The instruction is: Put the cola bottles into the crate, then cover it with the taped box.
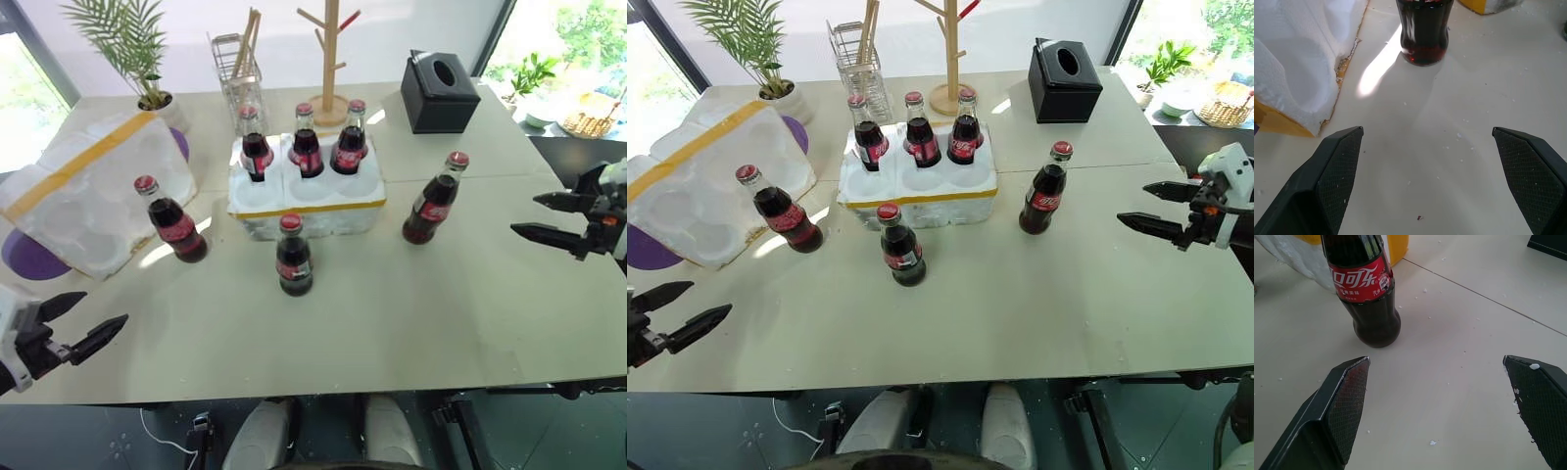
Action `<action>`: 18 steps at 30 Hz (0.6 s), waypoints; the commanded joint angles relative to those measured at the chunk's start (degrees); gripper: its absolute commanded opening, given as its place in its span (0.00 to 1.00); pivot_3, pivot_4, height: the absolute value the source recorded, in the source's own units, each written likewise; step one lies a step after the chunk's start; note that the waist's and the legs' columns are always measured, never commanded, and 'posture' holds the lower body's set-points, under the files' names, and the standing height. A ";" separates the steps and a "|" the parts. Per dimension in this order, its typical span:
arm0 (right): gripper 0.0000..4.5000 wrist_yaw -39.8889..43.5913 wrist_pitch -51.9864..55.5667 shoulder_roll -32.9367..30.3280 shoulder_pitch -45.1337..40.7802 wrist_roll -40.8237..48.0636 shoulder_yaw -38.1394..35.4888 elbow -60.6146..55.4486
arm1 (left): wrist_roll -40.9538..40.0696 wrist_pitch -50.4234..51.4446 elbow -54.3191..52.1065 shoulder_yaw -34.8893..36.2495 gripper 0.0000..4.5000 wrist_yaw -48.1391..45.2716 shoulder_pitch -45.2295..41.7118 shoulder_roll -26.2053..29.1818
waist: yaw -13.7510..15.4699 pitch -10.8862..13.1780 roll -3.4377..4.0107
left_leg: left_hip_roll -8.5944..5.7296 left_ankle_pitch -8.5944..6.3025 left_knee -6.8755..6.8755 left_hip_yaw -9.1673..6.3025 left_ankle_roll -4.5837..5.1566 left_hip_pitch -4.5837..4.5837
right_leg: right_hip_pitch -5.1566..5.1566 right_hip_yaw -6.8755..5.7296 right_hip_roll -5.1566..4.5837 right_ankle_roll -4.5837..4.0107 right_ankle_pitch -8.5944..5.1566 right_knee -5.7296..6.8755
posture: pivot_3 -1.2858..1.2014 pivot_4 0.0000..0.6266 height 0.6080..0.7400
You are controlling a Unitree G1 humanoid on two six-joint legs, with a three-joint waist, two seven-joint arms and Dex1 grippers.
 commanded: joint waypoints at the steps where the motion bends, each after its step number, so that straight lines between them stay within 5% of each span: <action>1: 1.00 -0.33 -0.25 -0.01 -0.55 1.14 -1.79 -1.77 | 2.03 -2.45 -0.94 -0.70 0.98 -0.20 0.22 -0.05 | 0.00 0.00 0.00 | 0.00 0.00 0.00 0.00 0.00 0.00 | 0.00 0.00 0.00 0.00 0.00 0.00 | 0.52 0.24 1.00; 18: 1.00 -0.48 1.96 0.02 -0.12 2.18 -1.91 -2.41 | 0.66 -0.76 -0.02 -1.26 0.98 1.78 -2.64 -2.04 | 0.01 0.00 0.00 | 0.00 0.02 0.01 0.01 -0.03 0.01 | 0.00 0.01 0.01 0.04 0.06 0.02 | 0.52 0.24 1.00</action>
